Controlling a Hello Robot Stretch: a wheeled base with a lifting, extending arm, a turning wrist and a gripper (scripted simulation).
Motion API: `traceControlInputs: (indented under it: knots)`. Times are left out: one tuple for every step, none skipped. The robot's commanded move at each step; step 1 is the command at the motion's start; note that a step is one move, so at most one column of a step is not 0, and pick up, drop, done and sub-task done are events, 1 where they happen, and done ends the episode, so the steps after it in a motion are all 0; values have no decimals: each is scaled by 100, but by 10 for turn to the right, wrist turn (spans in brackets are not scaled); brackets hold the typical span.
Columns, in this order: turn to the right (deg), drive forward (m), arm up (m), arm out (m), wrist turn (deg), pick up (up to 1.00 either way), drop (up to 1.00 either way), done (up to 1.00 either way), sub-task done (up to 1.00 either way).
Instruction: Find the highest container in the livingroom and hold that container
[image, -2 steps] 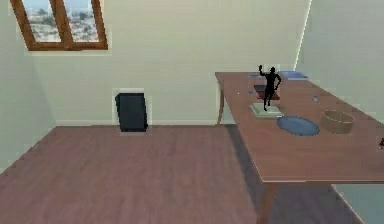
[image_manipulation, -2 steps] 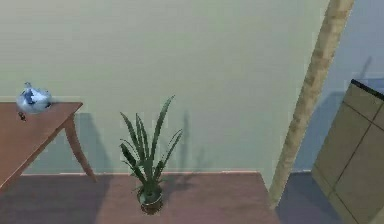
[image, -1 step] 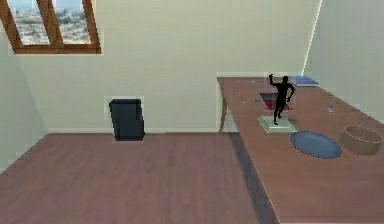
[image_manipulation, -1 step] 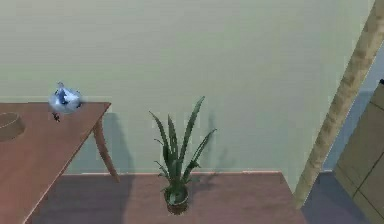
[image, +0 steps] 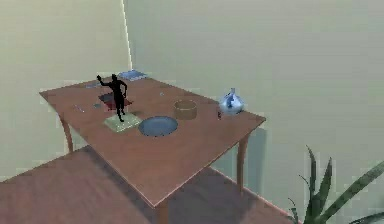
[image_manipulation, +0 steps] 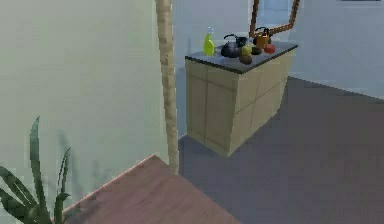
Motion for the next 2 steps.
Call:
traceControlInputs:
  knots:
    - [240,0,0,0,0,0,0,0,0]
    - [0,10,0,0,0,0,0,0,0]
